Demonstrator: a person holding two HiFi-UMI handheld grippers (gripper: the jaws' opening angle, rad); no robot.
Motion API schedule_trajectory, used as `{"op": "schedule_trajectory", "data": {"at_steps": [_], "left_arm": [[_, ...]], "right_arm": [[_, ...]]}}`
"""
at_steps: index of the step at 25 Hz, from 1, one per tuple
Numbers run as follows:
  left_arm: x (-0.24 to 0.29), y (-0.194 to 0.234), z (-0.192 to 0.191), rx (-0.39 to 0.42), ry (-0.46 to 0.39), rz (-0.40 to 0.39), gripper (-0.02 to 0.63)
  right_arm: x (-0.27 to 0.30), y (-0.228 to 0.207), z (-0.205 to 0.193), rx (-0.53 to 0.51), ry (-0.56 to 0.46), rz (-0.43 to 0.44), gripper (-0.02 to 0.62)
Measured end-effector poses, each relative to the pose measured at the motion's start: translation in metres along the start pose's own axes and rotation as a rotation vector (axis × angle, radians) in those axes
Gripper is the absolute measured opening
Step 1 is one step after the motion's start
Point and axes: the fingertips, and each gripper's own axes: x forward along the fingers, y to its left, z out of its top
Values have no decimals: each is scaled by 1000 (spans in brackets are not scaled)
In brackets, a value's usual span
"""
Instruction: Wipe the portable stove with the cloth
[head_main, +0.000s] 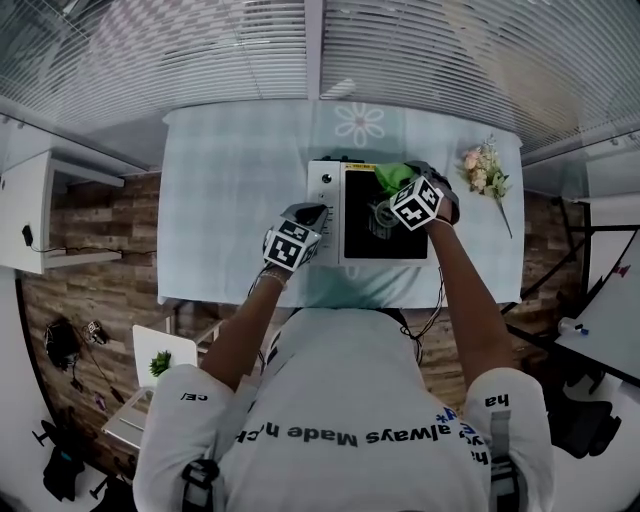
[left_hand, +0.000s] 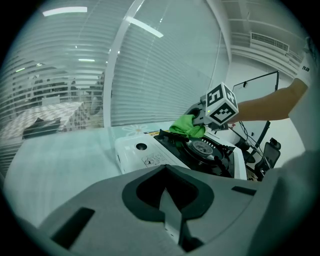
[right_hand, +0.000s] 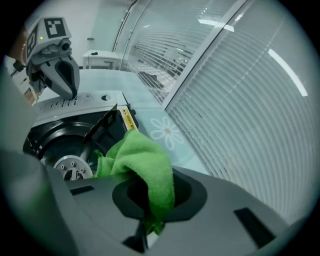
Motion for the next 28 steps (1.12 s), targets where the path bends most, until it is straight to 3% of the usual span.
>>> {"op": "schedule_trajectory", "data": {"at_steps": [7, 17, 20, 23, 28], "left_arm": [[1, 0, -1, 5, 2, -6, 11], [-1, 0, -1, 13, -3, -13, 11], [-1, 0, -1, 11, -4, -14, 11], [0, 0, -1, 6, -9, -12, 11], [-1, 1, -2, 11, -4, -16, 11]], "right_arm": [[8, 24, 43, -6, -69, 24, 25], [13, 44, 79, -12, -66, 66, 26], [-10, 36, 89, 28, -140, 32, 26], [-36, 50, 108, -55, -228, 22, 26], [-38, 102, 111, -201, -246, 81, 26]]}}
